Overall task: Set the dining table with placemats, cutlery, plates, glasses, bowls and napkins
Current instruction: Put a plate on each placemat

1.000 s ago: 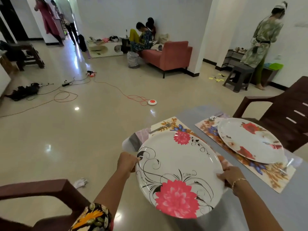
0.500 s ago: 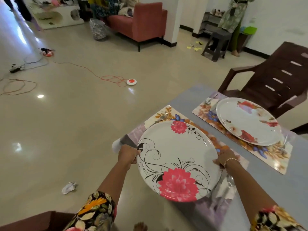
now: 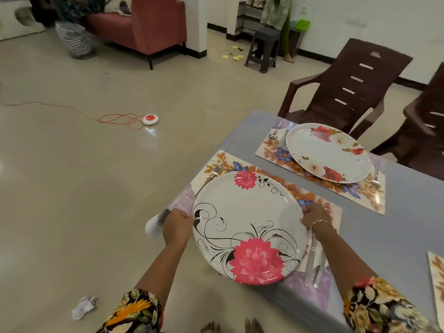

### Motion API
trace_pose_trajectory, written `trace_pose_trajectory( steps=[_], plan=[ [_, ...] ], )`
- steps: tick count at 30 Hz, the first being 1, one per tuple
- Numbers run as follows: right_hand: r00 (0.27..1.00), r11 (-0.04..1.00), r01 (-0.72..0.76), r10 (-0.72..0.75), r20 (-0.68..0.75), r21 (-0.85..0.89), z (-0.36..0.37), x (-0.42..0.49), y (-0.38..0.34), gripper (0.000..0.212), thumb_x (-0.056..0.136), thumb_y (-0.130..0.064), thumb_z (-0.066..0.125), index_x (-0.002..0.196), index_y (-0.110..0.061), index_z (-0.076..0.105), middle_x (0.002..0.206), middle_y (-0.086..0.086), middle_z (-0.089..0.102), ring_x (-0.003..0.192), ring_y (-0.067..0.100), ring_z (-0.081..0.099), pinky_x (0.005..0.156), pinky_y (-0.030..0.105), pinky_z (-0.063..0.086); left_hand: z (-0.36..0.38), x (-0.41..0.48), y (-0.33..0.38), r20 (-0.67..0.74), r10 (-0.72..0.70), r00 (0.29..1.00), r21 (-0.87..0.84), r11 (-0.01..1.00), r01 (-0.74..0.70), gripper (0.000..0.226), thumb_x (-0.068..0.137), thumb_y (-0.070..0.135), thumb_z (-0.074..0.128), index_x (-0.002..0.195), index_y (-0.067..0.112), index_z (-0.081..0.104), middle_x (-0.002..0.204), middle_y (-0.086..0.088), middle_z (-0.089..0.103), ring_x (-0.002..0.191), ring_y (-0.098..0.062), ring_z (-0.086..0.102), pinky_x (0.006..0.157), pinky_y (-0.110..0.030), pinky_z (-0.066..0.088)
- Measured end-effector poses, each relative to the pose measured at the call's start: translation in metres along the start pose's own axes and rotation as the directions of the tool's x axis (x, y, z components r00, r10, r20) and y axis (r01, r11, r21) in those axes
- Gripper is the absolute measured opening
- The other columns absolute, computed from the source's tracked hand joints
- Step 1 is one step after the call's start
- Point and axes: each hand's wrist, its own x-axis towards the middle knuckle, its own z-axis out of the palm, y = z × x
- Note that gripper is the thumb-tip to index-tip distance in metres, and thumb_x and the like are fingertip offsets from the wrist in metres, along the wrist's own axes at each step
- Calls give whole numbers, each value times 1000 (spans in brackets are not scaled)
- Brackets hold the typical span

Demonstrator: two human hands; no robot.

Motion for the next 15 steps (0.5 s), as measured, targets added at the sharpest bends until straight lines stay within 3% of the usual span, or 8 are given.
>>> trace_pose_trajectory(
  steps=[1,3,7,11,15],
  plan=[
    [999,1000,3,-2,-35,23,-3,-5,2,34,85,0,58,119,-1,56,119,20,59,110,37,55,88,34,42,0,-6,7,-60,81,995,77,994,-76,7,87,9,59,88,2,59,92,-19,62,89,-36,58,69,-31,38],
    [993,997,47,-40,-115,60,-9,-20,4,32,87,-2,54,118,-2,57,117,21,60,108,36,55,87,33,42,7,-15,19,-94,253,963,149,960,-238,19,89,10,57,107,4,59,105,-12,62,100,-28,58,73,-26,34],
    [965,995,101,-95,-245,12,-17,-54,33,31,84,-2,54,115,-2,59,114,24,57,104,38,56,85,38,44,43,-36,42,61,524,850,196,828,-525,14,90,13,58,104,11,58,102,-7,59,94,-23,58,74,-34,47],
    [944,992,122,-119,-307,-8,-28,-94,82,28,84,0,56,112,-4,60,113,18,55,103,34,55,86,38,45,89,-73,57,239,647,724,126,718,-684,14,90,13,58,103,11,58,98,-5,57,90,-19,56,68,-26,38],
    [918,991,130,-112,-379,21,-42,-136,134,26,84,-4,62,109,-10,62,111,10,57,101,26,57,89,33,49,136,-120,64,412,683,603,52,644,-764,14,90,13,57,104,11,59,99,-2,57,83,-13,52,67,-22,34]
  ],
)
